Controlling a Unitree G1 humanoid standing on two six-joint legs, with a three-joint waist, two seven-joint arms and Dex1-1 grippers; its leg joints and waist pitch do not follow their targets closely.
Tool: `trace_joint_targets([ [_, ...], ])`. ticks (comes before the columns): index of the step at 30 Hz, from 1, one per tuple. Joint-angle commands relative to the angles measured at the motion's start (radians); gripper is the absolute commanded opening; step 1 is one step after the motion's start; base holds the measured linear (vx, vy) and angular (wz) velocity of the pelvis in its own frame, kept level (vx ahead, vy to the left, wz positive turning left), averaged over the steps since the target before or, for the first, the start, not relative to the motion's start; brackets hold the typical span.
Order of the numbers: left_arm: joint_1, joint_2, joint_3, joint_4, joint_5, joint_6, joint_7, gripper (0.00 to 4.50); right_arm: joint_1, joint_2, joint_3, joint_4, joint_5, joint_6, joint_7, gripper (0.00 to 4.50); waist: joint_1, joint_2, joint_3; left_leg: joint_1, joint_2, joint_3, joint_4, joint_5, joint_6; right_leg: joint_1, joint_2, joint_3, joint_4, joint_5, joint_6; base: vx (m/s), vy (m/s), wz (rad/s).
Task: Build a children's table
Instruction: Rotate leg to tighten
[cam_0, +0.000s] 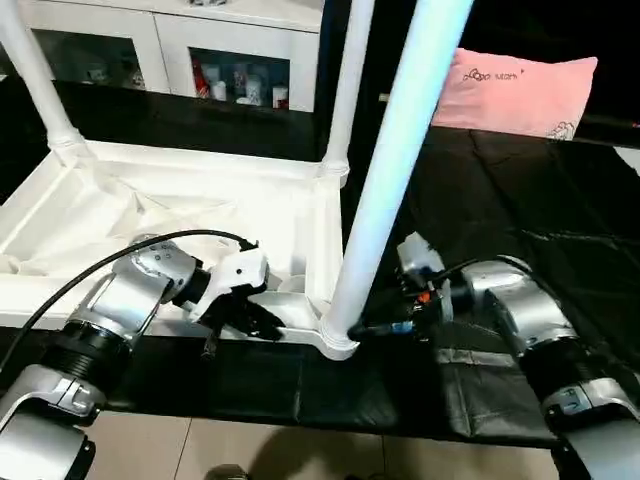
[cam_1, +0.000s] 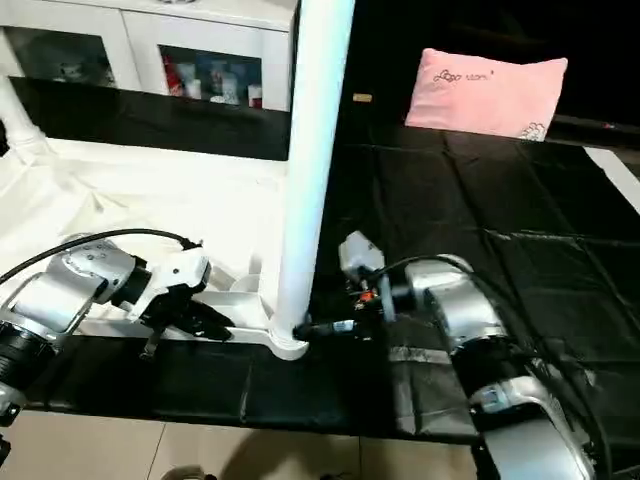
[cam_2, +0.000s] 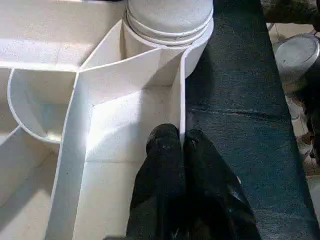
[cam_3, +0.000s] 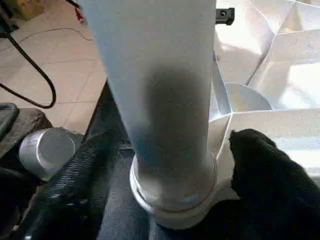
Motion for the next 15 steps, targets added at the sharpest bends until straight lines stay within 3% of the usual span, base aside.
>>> trace_joint_targets([
  [1, 0.007, -0.014, -0.041, -0.033, -0.001, 0.004, -0.043, 0.00, -0.020, 0.000, 0.004, 0.014, 0.003, -0.002, 0.026, 3.26, -0.003, 0.007, -0.068, 0.002, 0.023, 0.006, -0.067, -0.173, 0.030, 0.059, -0.071, 0.046, -0.064, -0.259, -0.199, 0.000, 0.000, 0.00],
  [15, 0.012, -0.008, -0.046, -0.033, -0.001, 0.013, -0.036, 0.00, -0.019, 0.006, 0.005, 0.028, 0.009, 0.012, 0.061, 2.15, 0.002, 0.009, -0.070, 0.004, 0.023, 0.006, -0.066, -0.174, 0.025, 0.059, -0.070, 0.046, -0.064, -0.262, -0.196, 0.000, 0.000, 0.00],
])
